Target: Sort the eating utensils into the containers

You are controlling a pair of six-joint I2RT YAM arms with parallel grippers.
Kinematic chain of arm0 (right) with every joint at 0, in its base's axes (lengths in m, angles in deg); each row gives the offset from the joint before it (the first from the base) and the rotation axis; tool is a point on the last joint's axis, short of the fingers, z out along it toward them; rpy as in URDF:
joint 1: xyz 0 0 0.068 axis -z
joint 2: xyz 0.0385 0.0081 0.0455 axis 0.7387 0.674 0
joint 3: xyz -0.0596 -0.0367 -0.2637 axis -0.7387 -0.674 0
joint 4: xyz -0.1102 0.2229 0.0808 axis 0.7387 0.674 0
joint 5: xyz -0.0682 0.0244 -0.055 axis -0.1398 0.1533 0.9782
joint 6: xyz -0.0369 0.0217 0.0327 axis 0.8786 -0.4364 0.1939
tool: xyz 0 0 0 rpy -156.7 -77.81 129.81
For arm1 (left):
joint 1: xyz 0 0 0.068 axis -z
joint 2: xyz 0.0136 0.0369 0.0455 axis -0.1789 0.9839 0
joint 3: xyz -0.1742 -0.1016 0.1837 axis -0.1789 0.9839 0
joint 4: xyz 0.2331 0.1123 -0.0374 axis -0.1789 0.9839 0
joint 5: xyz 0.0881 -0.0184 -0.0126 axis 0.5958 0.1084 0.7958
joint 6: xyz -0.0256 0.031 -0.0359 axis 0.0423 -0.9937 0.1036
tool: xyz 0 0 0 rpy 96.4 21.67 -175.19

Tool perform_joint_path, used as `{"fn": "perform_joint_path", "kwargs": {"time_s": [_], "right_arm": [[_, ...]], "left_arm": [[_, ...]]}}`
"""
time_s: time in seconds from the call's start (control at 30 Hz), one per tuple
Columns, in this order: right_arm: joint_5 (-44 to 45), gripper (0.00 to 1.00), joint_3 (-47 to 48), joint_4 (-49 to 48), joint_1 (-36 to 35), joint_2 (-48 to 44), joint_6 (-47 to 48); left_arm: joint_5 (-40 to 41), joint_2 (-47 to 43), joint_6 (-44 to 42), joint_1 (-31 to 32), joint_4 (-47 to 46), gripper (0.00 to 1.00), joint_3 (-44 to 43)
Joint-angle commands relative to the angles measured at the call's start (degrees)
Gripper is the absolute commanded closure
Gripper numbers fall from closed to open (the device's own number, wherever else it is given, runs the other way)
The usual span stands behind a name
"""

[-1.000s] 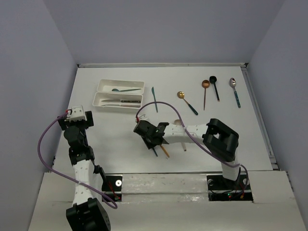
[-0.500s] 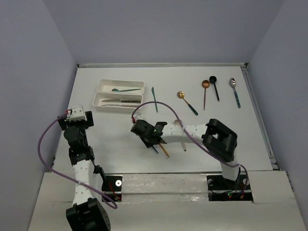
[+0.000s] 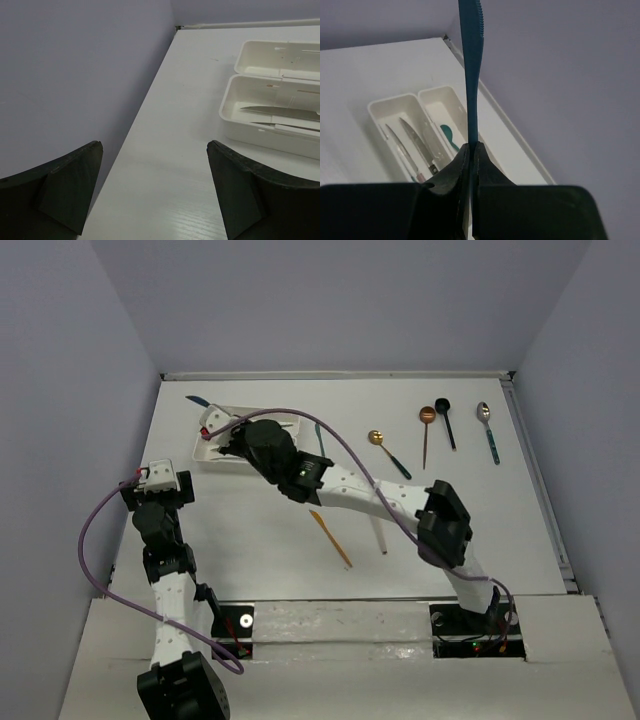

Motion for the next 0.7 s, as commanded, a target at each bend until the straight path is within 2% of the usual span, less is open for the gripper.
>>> {"fn": "perform_joint_path", "kwargs": {"time_s": [0.0, 0.1, 0.17, 0.4, 0.53, 0.67], "right_arm": [[-0.96, 1.0, 13.57, -2.86, 2.04, 14.38, 17.85], [-2.53, 1.0, 22.03, -0.05, 3.98, 21.4, 18.57], [-3.95, 1.0, 23.46, 0.57, 4.86, 23.36, 18.83], [-6.67, 1.0, 20.22, 3.47, 6.09, 26.62, 17.87], [-4.75, 1.0, 19.77, 3.74, 6.09, 28.64, 18.22], [-3.51, 0.72, 19.34, 3.91, 6.09, 27.6, 17.78]], "left_arm": [[0.15, -0.39, -0.6, -0.21, -3.01, 0.01, -0.14], [0.15, -0.13, -0.6, -0.29, -3.01, 0.01, -0.23], [0.32, -0.04, -0.6, -0.29, -2.92, 0.01, -0.23], [0.15, 0.49, -0.69, -0.21, -2.92, 0.01, -0.49], [0.23, 0.4, -0.69, -0.29, -2.84, 0.01, -0.4], [0.32, 0.4, -0.78, -0.29, -2.84, 0.01, -0.4]]}}
